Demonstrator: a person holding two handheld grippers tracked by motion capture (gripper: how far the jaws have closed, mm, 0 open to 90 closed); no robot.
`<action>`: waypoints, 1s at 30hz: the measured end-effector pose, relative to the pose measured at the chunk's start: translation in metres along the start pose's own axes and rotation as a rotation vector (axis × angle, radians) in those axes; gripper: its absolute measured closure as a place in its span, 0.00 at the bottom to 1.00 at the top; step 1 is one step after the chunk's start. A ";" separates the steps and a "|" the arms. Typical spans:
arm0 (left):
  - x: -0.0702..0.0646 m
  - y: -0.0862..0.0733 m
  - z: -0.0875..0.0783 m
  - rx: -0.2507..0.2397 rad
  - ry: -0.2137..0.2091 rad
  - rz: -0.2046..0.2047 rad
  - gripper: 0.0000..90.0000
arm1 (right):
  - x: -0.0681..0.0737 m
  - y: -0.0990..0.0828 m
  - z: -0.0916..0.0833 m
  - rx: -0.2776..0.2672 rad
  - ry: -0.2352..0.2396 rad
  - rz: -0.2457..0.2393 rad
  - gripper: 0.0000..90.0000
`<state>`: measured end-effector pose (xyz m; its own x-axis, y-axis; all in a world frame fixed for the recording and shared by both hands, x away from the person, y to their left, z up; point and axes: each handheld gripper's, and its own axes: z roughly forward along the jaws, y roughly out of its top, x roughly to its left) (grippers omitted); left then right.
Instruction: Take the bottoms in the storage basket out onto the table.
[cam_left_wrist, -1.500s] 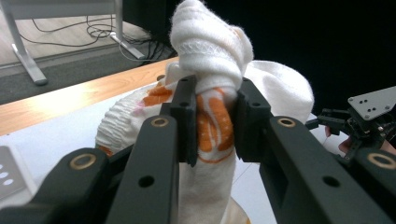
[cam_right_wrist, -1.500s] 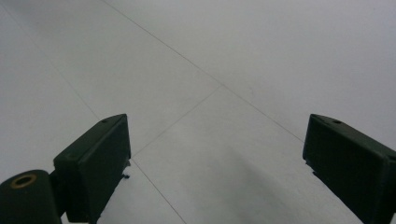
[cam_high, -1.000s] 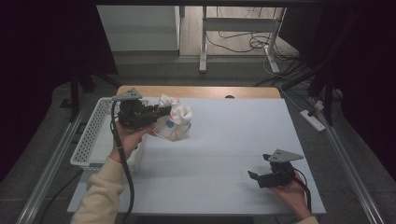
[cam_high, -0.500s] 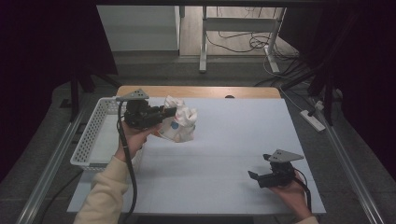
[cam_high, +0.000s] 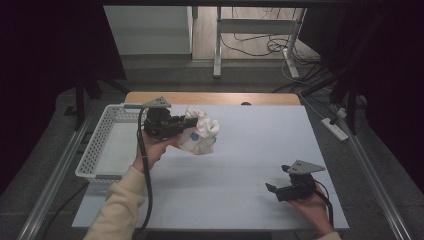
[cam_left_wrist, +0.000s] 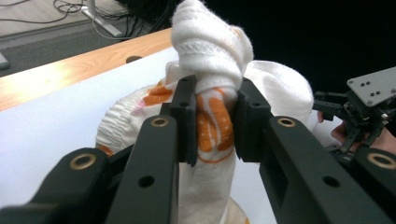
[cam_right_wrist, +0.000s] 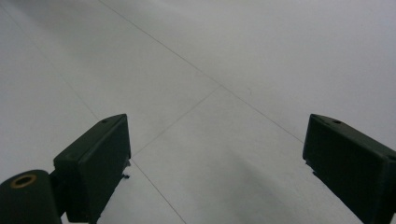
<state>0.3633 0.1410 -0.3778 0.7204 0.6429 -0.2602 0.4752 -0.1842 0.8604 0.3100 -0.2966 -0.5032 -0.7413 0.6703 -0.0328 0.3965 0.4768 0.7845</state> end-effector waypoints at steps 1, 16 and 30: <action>0.000 0.000 0.001 0.003 -0.001 0.000 0.81 | 0.000 0.000 0.000 0.001 0.000 0.001 0.09; 0.001 -0.008 0.025 0.063 -0.008 -0.006 0.81 | 0.000 0.000 0.001 0.003 0.006 -0.001 0.09; 0.001 -0.024 0.040 0.123 -0.012 -0.008 0.81 | 0.000 -0.001 0.001 0.004 0.005 -0.002 0.09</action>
<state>0.3723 0.1164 -0.4162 0.7223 0.6355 -0.2727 0.5385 -0.2696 0.7983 0.3101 -0.2963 -0.5041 -0.7449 0.6665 -0.0308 0.3974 0.4802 0.7820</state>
